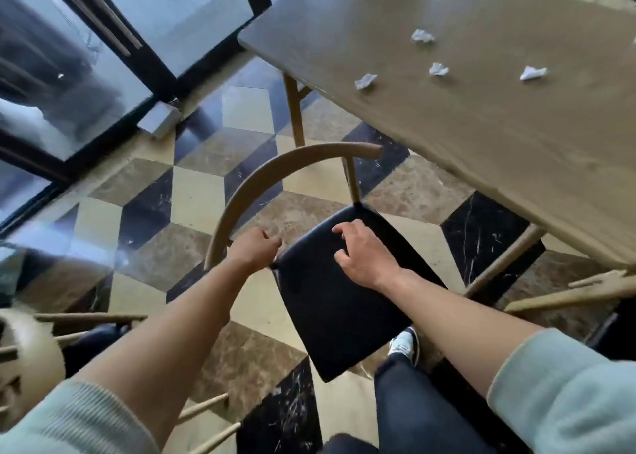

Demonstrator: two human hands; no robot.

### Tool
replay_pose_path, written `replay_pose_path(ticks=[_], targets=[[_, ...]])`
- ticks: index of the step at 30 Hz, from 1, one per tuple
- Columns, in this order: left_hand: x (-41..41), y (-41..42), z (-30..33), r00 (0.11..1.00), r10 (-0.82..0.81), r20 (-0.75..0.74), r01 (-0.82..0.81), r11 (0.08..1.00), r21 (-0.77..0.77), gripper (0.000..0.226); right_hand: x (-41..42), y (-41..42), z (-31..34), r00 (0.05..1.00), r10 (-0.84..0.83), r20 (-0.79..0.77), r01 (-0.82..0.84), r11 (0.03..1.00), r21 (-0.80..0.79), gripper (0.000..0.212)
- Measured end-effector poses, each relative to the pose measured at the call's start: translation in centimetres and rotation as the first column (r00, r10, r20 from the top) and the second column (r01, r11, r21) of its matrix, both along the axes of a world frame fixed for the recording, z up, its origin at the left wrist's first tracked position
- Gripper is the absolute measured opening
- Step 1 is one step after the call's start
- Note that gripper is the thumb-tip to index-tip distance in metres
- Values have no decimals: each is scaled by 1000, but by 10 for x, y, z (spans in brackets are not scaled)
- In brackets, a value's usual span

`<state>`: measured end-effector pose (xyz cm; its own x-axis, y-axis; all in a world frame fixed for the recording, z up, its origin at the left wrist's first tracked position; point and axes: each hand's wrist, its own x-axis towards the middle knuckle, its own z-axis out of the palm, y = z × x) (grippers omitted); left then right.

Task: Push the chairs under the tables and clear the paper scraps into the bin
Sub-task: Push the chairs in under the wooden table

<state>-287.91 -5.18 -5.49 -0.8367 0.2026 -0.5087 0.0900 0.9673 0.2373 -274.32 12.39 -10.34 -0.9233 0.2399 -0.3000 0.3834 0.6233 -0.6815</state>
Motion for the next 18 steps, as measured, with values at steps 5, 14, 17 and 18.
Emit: replay_pose_path(ticks=[5, 14, 17, 18], targets=[[-123, -6, 0, 997, -16, -80, 15, 1000, -8, 35, -107, -27, -4, 996, -28, 86, 36, 995, -96, 53], [-254, 123, -60, 843, -498, 203, 402, 835, 376, 92, -253, -110, -36, 893, -267, 362, 391, 858, -333, 62], [-257, 161, -76, 677, -725, 128, 650, 670, 359, 45, -284, -144, -43, 731, -422, 537, 664, 624, -413, 62], [-259, 169, -81, 628, -770, 114, 700, 623, 348, 39, -295, -151, -44, 671, -465, 577, 733, 533, -424, 64]])
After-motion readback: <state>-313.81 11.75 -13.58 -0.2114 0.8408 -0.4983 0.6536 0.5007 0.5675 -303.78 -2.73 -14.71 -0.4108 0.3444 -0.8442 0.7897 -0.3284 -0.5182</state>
